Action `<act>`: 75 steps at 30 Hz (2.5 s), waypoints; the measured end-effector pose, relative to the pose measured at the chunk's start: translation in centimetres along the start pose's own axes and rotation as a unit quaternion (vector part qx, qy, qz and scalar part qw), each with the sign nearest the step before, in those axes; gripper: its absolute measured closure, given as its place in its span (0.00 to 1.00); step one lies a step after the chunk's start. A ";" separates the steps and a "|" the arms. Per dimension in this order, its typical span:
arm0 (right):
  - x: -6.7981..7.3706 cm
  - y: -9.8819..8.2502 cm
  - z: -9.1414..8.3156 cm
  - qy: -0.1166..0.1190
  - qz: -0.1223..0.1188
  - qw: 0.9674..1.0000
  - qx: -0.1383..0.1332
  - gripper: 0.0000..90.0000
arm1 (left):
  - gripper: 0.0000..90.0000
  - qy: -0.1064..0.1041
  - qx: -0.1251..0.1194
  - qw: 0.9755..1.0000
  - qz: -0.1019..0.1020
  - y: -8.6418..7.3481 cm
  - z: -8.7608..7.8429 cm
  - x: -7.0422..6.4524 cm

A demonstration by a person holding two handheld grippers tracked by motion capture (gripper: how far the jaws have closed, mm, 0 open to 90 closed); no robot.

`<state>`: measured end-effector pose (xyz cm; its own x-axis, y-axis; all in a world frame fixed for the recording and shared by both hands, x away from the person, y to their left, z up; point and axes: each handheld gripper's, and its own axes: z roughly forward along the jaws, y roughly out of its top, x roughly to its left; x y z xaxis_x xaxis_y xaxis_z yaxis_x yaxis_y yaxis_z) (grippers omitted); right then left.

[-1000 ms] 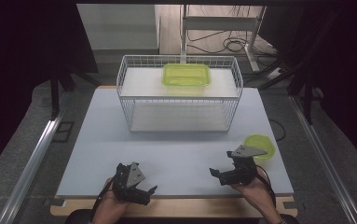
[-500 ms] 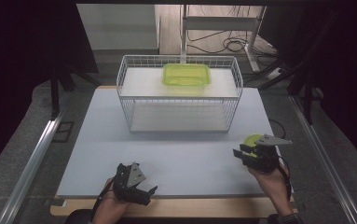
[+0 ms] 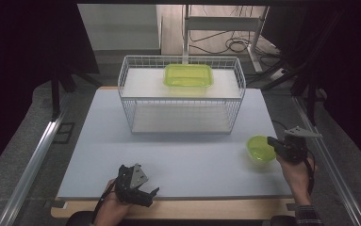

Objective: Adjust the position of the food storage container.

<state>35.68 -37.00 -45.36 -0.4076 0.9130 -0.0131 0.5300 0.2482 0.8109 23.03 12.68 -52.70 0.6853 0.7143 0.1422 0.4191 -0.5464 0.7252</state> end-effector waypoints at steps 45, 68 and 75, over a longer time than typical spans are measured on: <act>-0.5 -1.6 1.7 -0.008 0.018 0.998 0.059 0.99 | 0.02 -0.006 0.014 1.000 0.009 0.0 0.3 -0.3; 3.3 -1.4 2.3 0.071 0.011 0.994 0.078 0.99 | 0.02 -0.007 0.018 1.000 0.014 0.0 0.4 -0.4; 2.2 -2.4 2.1 0.077 0.015 0.992 0.103 0.99 | 0.02 -0.010 0.018 1.000 0.012 0.0 0.4 -0.4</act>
<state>35.02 -34.89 -48.53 -0.4902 0.8644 0.1118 0.6779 0.2975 0.6723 22.98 12.26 -53.05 0.7071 0.6919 0.1458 0.4225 -0.5788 0.6975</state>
